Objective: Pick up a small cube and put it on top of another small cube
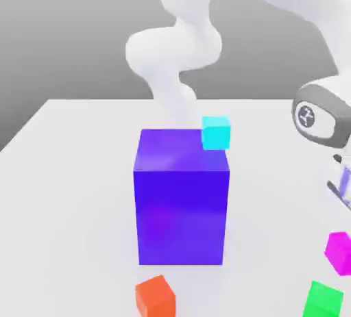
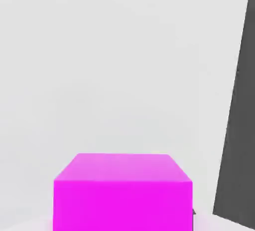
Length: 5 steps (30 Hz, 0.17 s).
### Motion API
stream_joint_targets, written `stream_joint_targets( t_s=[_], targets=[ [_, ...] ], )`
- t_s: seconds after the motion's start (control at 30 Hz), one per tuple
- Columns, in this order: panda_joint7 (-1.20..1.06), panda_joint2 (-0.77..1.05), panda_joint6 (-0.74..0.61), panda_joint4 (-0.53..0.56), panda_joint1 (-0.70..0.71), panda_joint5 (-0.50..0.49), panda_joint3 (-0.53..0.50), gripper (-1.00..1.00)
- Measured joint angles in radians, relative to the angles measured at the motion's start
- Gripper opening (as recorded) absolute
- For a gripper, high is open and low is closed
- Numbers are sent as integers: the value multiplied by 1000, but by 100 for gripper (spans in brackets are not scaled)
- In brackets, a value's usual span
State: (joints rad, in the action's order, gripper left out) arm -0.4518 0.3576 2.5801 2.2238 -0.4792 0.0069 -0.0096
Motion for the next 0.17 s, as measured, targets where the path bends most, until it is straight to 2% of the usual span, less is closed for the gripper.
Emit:
stream_joint_targets(
  t_s=[0.03,0.07,0.17],
  targets=[
    [-3,31,28,-3,5,1,0,-100],
    [-5,58,52,-6,7,2,0,100],
    [-5,58,52,-6,7,2,0,100]
  ],
)
